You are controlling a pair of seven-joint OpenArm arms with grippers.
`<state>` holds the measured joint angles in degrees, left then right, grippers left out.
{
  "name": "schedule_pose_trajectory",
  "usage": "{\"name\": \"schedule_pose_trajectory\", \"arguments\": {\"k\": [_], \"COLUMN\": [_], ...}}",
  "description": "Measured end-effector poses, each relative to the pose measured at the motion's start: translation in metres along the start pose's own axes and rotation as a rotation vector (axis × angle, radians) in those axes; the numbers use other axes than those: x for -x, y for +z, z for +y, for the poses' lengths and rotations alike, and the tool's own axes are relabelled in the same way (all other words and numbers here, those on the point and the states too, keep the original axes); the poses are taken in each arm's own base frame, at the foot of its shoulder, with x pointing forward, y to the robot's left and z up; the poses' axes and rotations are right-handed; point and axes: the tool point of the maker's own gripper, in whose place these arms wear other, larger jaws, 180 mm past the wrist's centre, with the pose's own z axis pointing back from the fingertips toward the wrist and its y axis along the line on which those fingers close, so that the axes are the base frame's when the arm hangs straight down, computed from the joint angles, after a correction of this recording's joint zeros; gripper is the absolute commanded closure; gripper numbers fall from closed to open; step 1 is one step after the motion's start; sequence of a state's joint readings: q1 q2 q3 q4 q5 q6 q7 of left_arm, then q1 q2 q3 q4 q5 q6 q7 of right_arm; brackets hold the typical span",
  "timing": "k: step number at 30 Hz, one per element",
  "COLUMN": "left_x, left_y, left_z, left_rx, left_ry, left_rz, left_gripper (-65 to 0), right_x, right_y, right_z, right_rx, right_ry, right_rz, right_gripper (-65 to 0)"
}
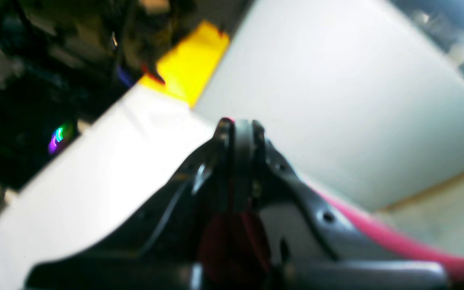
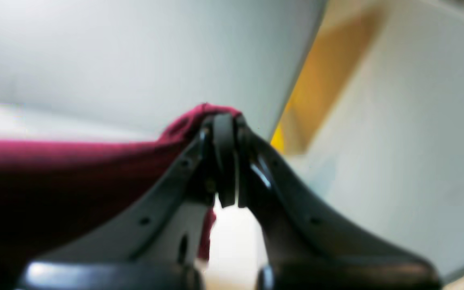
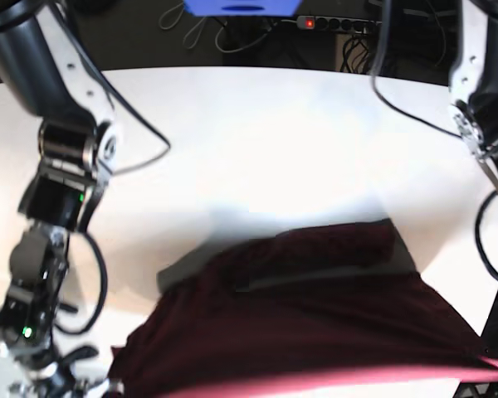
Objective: Layout the t-shirt on the table in an organized manner, then fold the t-shirt properly
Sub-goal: 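Lift and stretch the shirt between both grippers, then lower it flat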
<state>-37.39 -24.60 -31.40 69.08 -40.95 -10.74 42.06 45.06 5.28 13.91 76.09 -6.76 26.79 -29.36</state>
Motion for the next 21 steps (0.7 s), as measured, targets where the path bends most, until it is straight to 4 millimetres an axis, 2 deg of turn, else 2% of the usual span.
{"name": "schedule_pose_trajectory", "arguments": {"k": [2,5,10,15,18,21], "left_x": [0.019,0.038,0.048,0.081,0.100,0.112], "left_y": [-0.005,-0.013,-0.013,-0.004,0.011,0.039], "left_z": [0.008,0.027,0.051,0.065,0.074,0.080], "left_rx": [-0.016,-0.054,-0.108,-0.136,-0.157,-0.163], "left_ry": [0.035,0.091,0.121,0.129,0.108,0.031], "left_rz": [0.039,0.060,0.051,0.111,0.145,0.151], "left_gripper": [-0.3,-0.3,-0.3,-0.3,-0.3,-0.3], "right_x": [0.023,0.038,0.077,0.098,0.110,0.112], "right_y": [0.002,-0.001,0.015,0.024,0.037,0.054], "right_z": [0.001,0.004,-0.024,-0.025,-0.022,-0.021], "right_rx": [-0.003,-0.014,0.056,0.063,0.070,0.079], "right_ry": [-0.002,-0.024,-0.095,-0.099,-0.077,-0.049], "right_rz": [0.040,0.027,0.085,0.111,0.135,0.115], "right_gripper": [0.0,0.0,0.0,0.0,0.0,0.0]}}
